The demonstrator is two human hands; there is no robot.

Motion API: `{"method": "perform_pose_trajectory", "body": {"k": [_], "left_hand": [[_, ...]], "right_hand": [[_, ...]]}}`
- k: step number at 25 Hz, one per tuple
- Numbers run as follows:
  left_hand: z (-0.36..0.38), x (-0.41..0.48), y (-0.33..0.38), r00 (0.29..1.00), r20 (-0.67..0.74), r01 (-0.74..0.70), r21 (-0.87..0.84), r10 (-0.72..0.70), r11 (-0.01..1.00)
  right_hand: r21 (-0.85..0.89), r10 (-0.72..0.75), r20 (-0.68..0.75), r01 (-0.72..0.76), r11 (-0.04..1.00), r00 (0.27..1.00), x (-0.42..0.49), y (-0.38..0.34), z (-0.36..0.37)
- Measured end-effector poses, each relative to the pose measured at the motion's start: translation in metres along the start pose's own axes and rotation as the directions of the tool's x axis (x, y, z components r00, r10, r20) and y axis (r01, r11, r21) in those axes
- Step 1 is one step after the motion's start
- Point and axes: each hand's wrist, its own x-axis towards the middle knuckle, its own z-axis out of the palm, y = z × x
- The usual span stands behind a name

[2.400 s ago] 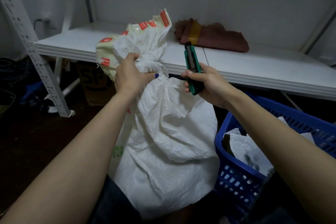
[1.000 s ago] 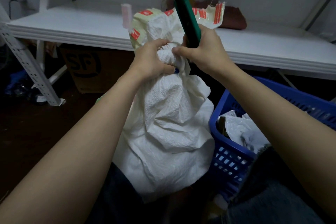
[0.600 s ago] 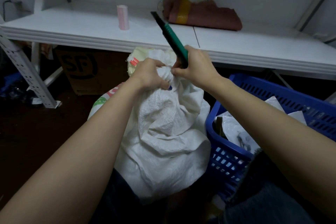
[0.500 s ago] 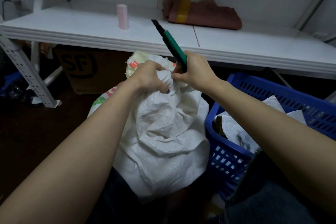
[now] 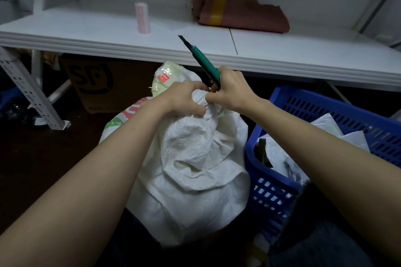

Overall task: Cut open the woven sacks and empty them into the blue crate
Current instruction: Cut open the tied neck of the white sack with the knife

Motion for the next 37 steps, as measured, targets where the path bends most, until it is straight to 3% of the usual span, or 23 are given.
{"method": "perform_pose_trajectory", "body": {"k": [6, 11, 20, 28, 31, 37], "left_hand": [[0.012, 0.007, 0.009, 0.999, 0.033, -0.014, 0.042, 0.012, 0.999], [0.016, 0.009, 0.016, 0.998, 0.042, 0.047, -0.076, -0.044, 0.996], [0.014, -0.002, 0.015, 0.999, -0.014, -0.031, -0.168, 0.029, 0.985], [0.019, 0.007, 0.015, 1.0, 0.002, 0.03, -0.186, -0.03, 0.982], [0.021, 0.009, 0.014, 0.998, 0.001, 0.054, -0.159, -0.055, 0.986], [0.019, 0.004, 0.006, 0.998, 0.018, 0.069, -0.28, -0.067, 0.957]], "right_hand": [[-0.053, 0.008, 0.051, -0.005, 0.999, 0.999, -0.001, 0.011, -0.002], [0.049, 0.067, 0.029, -0.069, 0.996, 0.997, -0.006, 0.016, -0.01], [0.223, 0.132, 0.084, -0.148, 0.964, 0.988, -0.011, 0.016, -0.017], [0.116, 0.042, 0.045, -0.048, 0.992, 0.998, -0.008, 0.016, -0.018], [0.112, 0.03, 0.042, -0.035, 0.993, 0.999, -0.006, 0.019, -0.016], [0.183, 0.061, 0.041, -0.068, 0.981, 0.997, -0.007, 0.016, -0.018]]}}
